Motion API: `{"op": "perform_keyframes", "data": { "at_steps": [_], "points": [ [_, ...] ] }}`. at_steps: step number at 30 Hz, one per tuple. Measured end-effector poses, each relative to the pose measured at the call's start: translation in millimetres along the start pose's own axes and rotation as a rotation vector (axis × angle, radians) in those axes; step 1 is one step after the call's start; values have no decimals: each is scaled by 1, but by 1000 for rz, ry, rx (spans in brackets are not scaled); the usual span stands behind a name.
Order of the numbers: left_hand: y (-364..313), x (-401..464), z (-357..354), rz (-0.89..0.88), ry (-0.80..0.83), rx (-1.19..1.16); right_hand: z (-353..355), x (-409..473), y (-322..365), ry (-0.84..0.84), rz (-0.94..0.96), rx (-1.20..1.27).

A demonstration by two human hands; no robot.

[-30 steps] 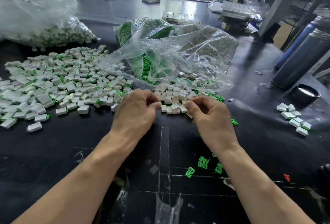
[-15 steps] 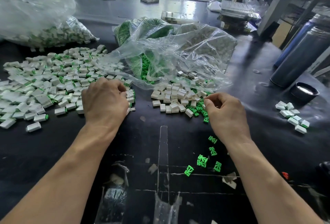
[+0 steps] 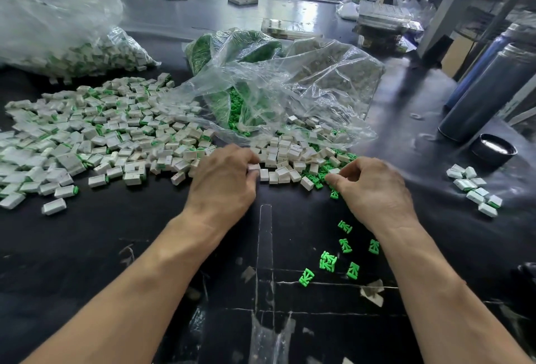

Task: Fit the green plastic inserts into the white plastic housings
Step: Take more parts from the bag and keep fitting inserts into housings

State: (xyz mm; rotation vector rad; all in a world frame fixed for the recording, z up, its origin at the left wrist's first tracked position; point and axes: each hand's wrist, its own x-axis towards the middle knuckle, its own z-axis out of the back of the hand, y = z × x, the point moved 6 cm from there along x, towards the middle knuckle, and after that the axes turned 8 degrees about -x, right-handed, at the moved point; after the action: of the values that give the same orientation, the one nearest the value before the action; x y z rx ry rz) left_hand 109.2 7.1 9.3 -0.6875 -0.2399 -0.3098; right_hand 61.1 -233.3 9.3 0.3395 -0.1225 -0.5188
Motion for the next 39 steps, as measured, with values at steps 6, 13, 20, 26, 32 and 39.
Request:
{"op": "perform_keyframes", "data": {
  "at_steps": [6,13,20,26,32,39],
  "points": [
    [-3,0,-10,-5,56,70,-6,-5,11,33,76,-70],
    [-2,0,-11,35,68,-17,-6,-8,17,-10,100,-77],
    [-4,-1,-10,42,74,-135,1,-11,20,-91,126,34],
    [-9,-5,-6,99,30,-464,1,-22,28,-71,216,554],
    [-13,-6,-6,91,5,-555,-11,-29,41,45,283,825],
    [-13,-6,-7,103,32,-857,-9,-31,44,75,336,959]
  ]
}}
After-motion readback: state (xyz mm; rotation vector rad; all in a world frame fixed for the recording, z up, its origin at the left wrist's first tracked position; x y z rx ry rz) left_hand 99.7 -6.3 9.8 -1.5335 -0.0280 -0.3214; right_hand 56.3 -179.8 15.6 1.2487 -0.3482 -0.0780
